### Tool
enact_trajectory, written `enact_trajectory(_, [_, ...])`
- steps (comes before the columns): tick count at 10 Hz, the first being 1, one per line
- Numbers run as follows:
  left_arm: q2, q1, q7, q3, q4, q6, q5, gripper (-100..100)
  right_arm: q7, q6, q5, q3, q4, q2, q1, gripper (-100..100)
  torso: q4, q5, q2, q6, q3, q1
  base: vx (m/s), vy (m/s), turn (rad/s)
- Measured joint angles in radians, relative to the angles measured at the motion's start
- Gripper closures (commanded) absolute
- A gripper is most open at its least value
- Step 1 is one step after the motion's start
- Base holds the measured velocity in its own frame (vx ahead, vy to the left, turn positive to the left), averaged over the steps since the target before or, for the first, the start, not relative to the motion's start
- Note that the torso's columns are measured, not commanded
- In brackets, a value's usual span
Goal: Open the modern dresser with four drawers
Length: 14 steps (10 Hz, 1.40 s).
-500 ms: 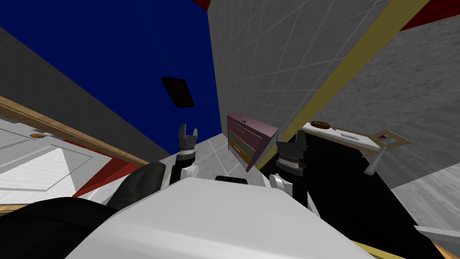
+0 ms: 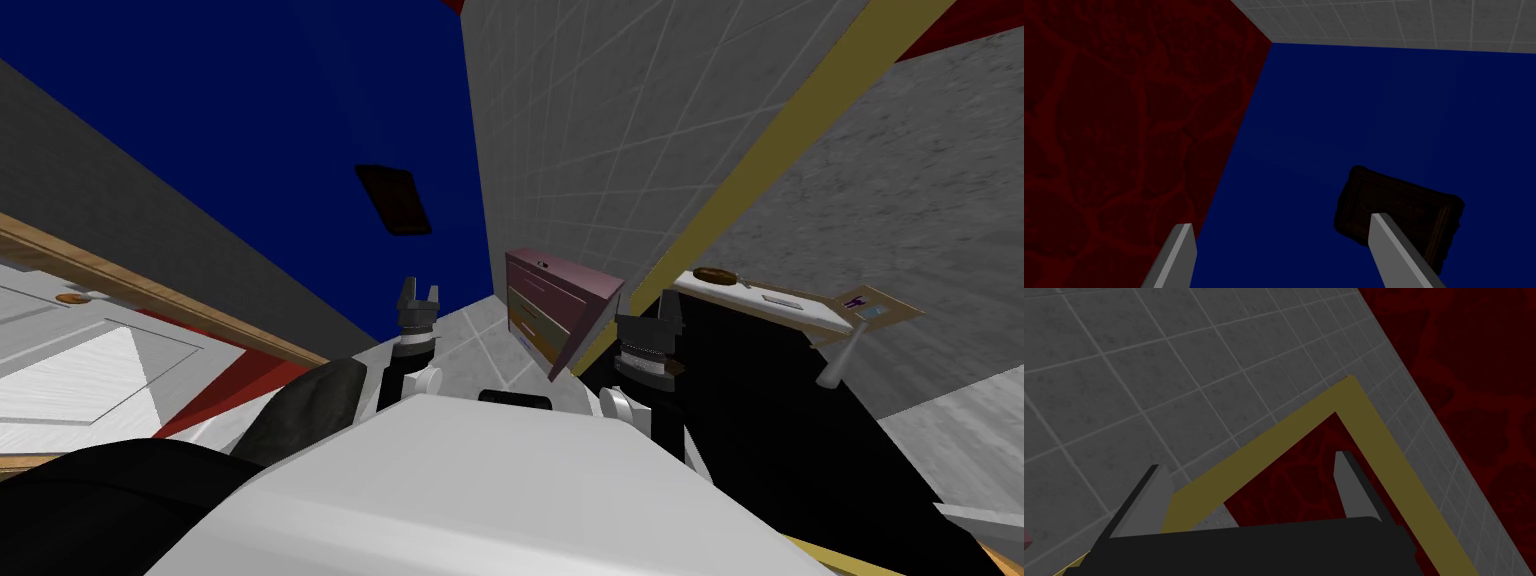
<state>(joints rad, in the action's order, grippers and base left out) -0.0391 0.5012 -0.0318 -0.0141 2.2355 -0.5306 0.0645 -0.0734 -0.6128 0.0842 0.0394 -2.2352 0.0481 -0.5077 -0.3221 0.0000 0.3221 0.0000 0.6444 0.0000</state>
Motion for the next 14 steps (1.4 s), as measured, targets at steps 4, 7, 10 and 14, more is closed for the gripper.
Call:
enact_trajectory(4, [0.0, 0.0, 0.0, 0.0, 0.0, 0.0, 0.0, 0, 0.0, 0.0, 0.0, 0.0, 0.0, 0.0, 0.0, 0, -0.295, 0.0, 0.296, 0.0, 0.59, 0.0, 0.0, 0.0, 0.0])
enact_trajectory(7, [0.0, 0.0, 0.0, 0.0, 0.0, 0.0, 0.0, 0, 0.019, 0.017, -0.025, 0.008, -0.007, 0.041, -0.013, -100, -0.411, 0.001, 0.409, 0.0, 0.828, 0.003, 0.085, 0.055, -0.088])
enact_trajectory(10, [0.0, 0.0, 0.0, 0.0, 0.0, 0.0, 0.0, 0, 0.059, 0.048, -0.075, 0.027, -0.016, 0.093, -0.037, -100, -0.416, 0.0, 0.415, 0.0, 0.832, 0.0, 0.116, 0.079, -0.109])
enact_trajectory(14, [0.0, 0.0, 0.0, 0.0, 0.0, 0.0, 0.0, 0, 0.134, 0.108, -0.168, 0.058, -0.042, 0.154, -0.084, -100, -0.415, 0.0, 0.415, 0.0, 0.832, 0.0, 0.155, 0.106, -0.141])
